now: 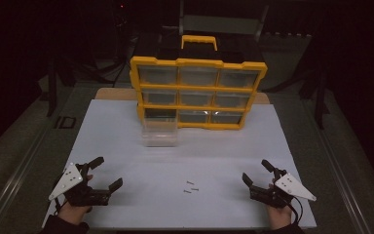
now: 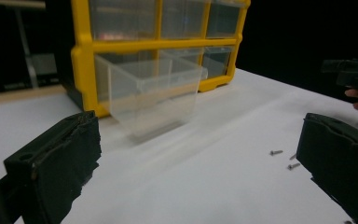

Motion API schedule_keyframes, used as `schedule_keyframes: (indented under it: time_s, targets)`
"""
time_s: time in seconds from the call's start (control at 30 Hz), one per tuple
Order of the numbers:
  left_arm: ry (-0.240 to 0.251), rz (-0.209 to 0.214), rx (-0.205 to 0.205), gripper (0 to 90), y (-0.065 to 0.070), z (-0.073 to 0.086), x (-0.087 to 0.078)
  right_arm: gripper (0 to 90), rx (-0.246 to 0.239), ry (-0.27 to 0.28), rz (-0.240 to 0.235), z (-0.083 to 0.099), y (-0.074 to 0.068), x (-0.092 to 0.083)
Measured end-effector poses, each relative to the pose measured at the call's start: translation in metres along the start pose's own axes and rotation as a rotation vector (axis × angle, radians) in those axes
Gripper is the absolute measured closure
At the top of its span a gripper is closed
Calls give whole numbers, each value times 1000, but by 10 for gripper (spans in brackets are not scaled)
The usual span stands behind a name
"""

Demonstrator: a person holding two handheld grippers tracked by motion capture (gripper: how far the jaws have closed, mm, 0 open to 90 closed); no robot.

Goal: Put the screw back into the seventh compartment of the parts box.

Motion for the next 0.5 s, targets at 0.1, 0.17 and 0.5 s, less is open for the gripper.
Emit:
schedule_keyframes:
  time_s: [0.1,0.17,0.5]
  targets:
    - [-15,39,-4,0,7,-12,2,135,1,-4,-2,1,0,1]
    - [-23,54,4,0,11,-19,4,134,-2,-6,-6,1,-1,2]
    - [-82,132,7,0,25,-42,22,135,-4,-3,-10,0,-1,2]
Point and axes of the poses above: each handheld gripper's, and its own axes: x roughly forward along the jaws, z roughly out of its underside, y roughly to its right, the point moved 4 cm from there along x, roughly forward along the jaws, and after that the axes turned 9 degrees about -x, right-handed, at the moved point
